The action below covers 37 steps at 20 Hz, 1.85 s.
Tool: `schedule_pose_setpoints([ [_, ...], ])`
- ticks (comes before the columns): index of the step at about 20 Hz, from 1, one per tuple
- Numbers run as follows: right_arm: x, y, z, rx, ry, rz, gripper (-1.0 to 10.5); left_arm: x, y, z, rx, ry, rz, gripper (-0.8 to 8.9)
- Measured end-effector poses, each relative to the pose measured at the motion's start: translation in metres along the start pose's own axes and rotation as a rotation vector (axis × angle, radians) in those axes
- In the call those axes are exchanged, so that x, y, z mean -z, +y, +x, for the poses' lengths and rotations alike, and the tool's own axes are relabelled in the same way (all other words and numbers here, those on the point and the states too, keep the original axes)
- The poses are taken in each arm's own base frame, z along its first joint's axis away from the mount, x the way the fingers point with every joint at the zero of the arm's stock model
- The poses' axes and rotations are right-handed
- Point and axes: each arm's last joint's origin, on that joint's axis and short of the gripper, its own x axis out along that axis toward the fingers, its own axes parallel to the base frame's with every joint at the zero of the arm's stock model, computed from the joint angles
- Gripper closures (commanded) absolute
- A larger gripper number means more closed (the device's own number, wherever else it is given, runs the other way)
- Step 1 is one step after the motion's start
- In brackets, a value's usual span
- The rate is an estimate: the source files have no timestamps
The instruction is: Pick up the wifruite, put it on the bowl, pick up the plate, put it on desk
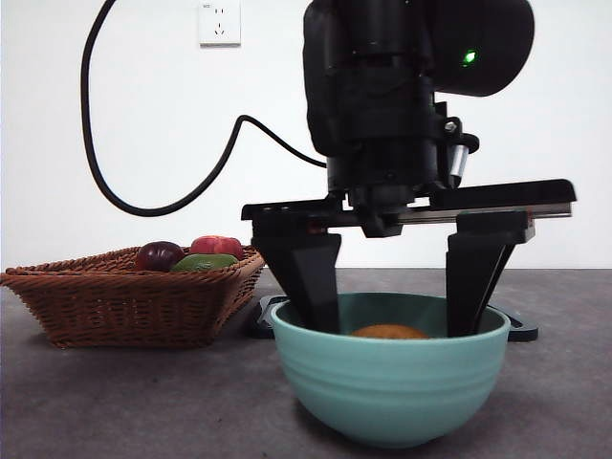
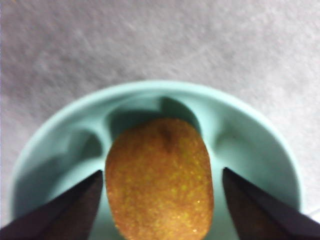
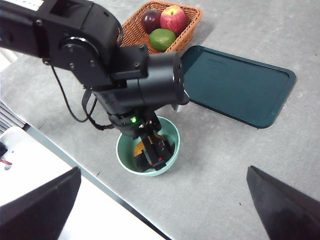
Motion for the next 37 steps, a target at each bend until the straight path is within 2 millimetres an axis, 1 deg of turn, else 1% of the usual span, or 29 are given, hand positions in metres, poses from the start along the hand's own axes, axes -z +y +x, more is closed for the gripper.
schedule_pose_setpoints([
  [3, 0.000, 0.000, 0.000, 0.000, -0.001, -0.001, 3.1, -0.005, -0.002, -0.010, 0.013, -0.025, 0.019, 3.33],
  [5, 0.000, 0.000, 0.000, 0.000, -0.002, -0.001, 3.1, -0.010, -0.004, -0.025, 0.013, -0.057, 0.041, 3.22],
  [7, 0.000, 0.000, 0.000, 0.000, -0.002, -0.001, 3.1, -0.012, -0.005, -0.047, -0.012, -0.097, 0.065, 2.71],
  [8, 0.000, 0.000, 0.000, 0.000, -0.002, -0.001, 3.1, -0.012, -0.005, -0.062, -0.026, -0.119, 0.085, 2.54],
  [11, 0.000, 0.000, 0.000, 0.000, -0.003, -0.002, 3.1, -0.008, -0.002, -0.107, -0.067, -0.185, 0.152, 2.51],
  [14, 0.000, 0.000, 0.000, 0.000, -0.003, -0.002, 3.1, 0.008, 0.007, -0.152, -0.086, -0.246, 0.222, 2.51],
  [17, 0.000, 0.000, 0.000, 0.000, -0.003, -0.002, 3.1, 0.031, 0.018, -0.184, -0.077, -0.284, 0.258, 2.52],
  [19, 0.000, 0.000, 0.000, 0.000, -0.003, -0.002, 3.1, 0.045, 0.026, -0.207, -0.065, -0.344, 0.272, 2.52],
  [22, 0.000, 0.000, 0.000, 0.000, -0.003, -0.002, 3.1, 0.075, 0.043, -0.246, -0.025, -0.458, 0.272, 2.52],
  [24, 0.000, 0.000, 0.000, 0.000, -0.003, -0.001, 3.1, 0.096, 0.055, -0.263, -0.004, -0.514, 0.266, 2.52],
  [25, 0.000, 0.000, 0.000, 0.001, -0.004, 0.002, 3.1, 0.106, 0.060, -0.269, 0.002, -0.532, 0.265, 2.51],
  [27, 0.000, 0.000, 0.000, 0.001, -0.004, 0.019, 3.1, 0.126, 0.072, -0.269, 0.005, -0.538, 0.266, 2.52],
  [29, 0.000, 0.000, 0.000, 0.002, -0.004, 0.033, 3.1, 0.147, 0.083, -0.260, 0.006, -0.540, 0.265, 2.52],
  [32, 0.000, 0.000, 0.000, 0.002, -0.004, 0.053, 3.1, 0.177, 0.101, -0.247, 0.042, -0.630, 0.252, 2.51],
  [35, 0.000, 0.000, 0.000, 0.002, -0.004, 0.064, 3.1, 0.210, 0.119, -0.231, 0.061, -0.671, 0.247, 2.51],
  [37, 0.000, 0.000, 0.000, 0.002, -0.004, 0.070, 3.1, 0.228, 0.129, -0.220, 0.084, -0.707, 0.245, 2.51],
])
